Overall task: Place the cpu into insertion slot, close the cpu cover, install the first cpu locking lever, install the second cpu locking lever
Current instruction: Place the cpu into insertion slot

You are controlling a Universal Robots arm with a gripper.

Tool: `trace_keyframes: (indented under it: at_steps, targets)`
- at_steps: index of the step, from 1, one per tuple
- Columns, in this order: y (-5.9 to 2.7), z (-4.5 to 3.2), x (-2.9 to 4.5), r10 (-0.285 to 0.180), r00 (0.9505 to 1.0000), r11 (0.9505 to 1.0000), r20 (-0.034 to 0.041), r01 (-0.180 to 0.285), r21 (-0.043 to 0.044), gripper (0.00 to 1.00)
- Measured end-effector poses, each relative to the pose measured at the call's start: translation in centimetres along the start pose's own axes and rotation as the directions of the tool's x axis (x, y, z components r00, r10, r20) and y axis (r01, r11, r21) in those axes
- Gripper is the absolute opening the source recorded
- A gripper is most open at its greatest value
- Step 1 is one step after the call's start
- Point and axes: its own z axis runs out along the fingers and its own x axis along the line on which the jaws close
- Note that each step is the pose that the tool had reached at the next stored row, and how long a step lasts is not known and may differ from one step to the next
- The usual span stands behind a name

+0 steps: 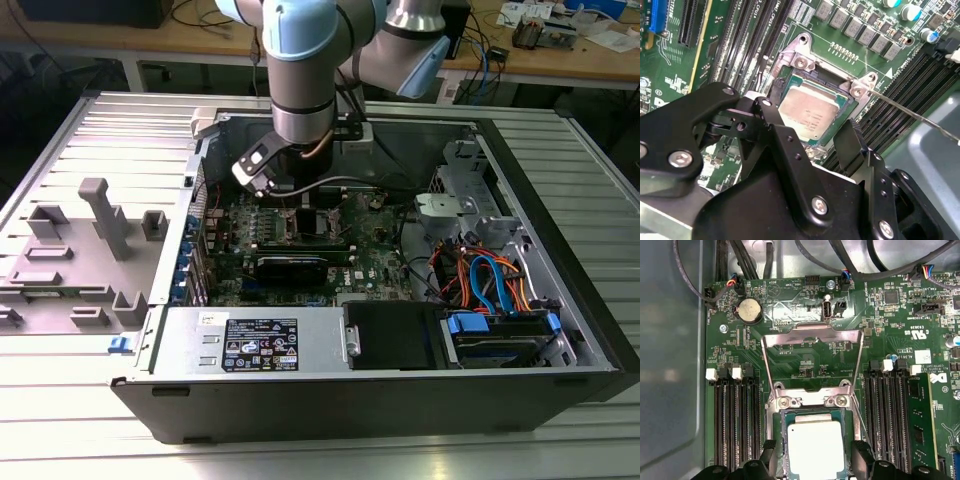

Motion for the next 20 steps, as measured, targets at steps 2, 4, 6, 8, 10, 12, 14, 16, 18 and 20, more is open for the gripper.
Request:
trace_keyframes:
  at_steps: [2,4,6,8,10,12,14,16,18,20]
  targets:
    - [-0.05,-0.01,-0.02,0.000,1.0000,1.0000,-0.0043,0.000,0.0005,0.69]
    - [-0.15,0.04,0.00,0.001,1.0000,1.0000,-0.0069,-0.001,0.0003,0.69]
    - [-0.22,0.06,-0.01,0.001,1.0000,1.0000,-0.0066,-0.001,0.0005,0.69]
    - [-0.25,0.07,0.00,0.000,1.0000,1.0000,-0.0066,0.000,0.0005,0.69]
    - [-0.27,0.07,0.09,0.000,1.0000,1.0000,-0.0020,0.000,0.0003,0.69]
    - [-0.25,0.06,0.11,-0.001,1.0000,1.0000,0.0073,0.001,0.0000,0.69]
    - [-0.25,-0.08,0.12,-0.001,0.9998,1.0000,0.0206,0.001,0.0011,0.69]
    - [-0.24,-0.08,0.15,-0.003,0.9992,1.0000,0.0386,0.003,0.0036,0.69]
    - [-0.28,0.00,0.19,-0.003,0.9992,1.0000,0.0387,0.003,0.0036,0.69]
    - [-0.29,0.05,0.27,-0.003,0.9992,1.0000,0.0388,0.003,0.0037,0.69]
